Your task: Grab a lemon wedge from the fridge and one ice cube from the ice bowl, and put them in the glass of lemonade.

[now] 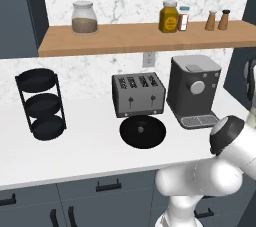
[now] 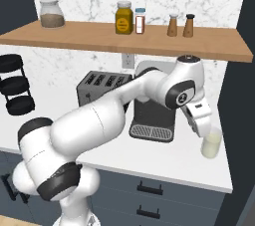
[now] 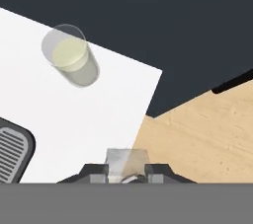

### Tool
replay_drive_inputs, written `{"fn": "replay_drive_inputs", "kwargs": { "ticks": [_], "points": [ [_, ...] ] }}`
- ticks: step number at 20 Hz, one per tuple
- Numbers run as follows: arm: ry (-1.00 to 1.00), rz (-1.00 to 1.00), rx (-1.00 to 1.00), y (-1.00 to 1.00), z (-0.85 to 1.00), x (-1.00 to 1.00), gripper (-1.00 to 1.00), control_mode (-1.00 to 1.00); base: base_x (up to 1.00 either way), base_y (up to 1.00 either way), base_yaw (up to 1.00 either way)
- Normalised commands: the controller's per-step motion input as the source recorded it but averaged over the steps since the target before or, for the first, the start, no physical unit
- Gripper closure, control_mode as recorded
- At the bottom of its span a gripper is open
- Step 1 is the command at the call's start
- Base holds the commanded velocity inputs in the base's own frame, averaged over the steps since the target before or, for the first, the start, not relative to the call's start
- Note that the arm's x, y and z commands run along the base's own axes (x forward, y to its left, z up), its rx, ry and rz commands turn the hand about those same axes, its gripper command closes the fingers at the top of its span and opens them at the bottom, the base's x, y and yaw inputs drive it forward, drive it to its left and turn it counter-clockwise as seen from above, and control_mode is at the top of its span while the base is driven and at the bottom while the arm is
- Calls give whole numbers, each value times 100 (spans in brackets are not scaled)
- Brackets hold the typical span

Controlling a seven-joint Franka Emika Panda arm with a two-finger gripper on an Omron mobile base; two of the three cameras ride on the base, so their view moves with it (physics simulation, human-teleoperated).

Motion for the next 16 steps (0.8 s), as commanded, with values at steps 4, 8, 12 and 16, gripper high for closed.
{"fn": "replay_drive_inputs", "kwargs": {
  "ticks": [4, 8, 12, 16],
  "points": [
    [0, 0, 6, -3, -44, 51, 100, -100, 0, 0, 0],
    [0, 0, 9, -14, -28, 18, 100, -100, 0, 0, 0],
    [0, 0, 9, -34, -13, 19, 100, -100, 0, 0, 0],
    [0, 0, 2, -32, -1, 29, 100, -100, 0, 0, 0]
  ]
}}
